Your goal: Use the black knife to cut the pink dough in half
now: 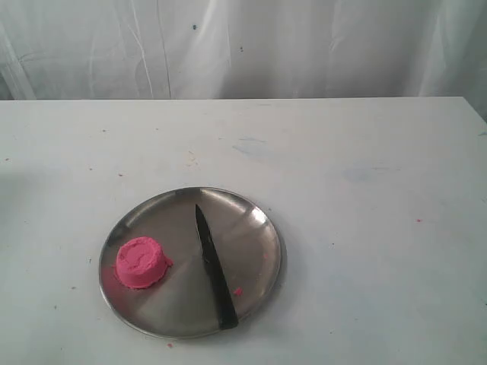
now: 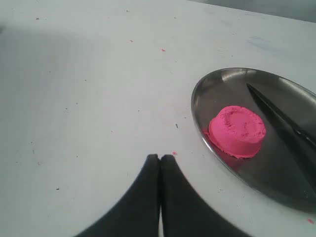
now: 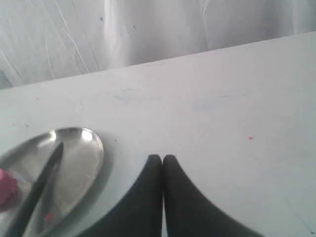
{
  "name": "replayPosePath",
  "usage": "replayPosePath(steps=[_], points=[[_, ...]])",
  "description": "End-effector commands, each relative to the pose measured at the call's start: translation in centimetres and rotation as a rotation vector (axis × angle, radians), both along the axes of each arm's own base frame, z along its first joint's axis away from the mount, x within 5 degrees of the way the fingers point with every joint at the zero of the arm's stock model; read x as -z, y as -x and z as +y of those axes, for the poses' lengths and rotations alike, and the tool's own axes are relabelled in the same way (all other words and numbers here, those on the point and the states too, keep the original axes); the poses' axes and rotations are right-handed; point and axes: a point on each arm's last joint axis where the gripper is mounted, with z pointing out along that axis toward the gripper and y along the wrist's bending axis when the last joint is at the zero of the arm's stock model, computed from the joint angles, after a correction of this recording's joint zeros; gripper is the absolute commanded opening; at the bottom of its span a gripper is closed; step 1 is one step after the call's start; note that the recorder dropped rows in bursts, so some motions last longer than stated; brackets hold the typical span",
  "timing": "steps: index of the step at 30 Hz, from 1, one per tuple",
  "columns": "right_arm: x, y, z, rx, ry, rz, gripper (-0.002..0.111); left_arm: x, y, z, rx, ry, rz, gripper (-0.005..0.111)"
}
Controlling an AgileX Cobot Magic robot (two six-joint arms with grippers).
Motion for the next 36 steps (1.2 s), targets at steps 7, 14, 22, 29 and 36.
replayPosePath(steps=[7,14,22,29,36], points=[[-2.7,-0.2,-0.8,0.092,-0.654,-0.16,0.0,0.1,0.0,0.0,-0.004,0.0,-0.003,0.0],[-3.9,0.0,-1.6,0.126,-0.764,-0.301,0.0,0.1,0.0,0.0,-0.004,0.0,-0.003,0.0],[-5.9,0.5,-1.0,0.051,-0.75,-0.276,0.0,0.1,0.0,0.0,-0.004,0.0,-0.005,0.0],[-13.9,3.9,-1.2,-0.018,-0.38,-0.696,0.0,0.1,0.0,0.0,-0.004,0.0,-0.005,0.0],[-21.0,6.2,0.2,-0.097,0.1,-0.978,0.0,0.1,0.0,0.0,-0.004,0.0,-0.005,0.0]])
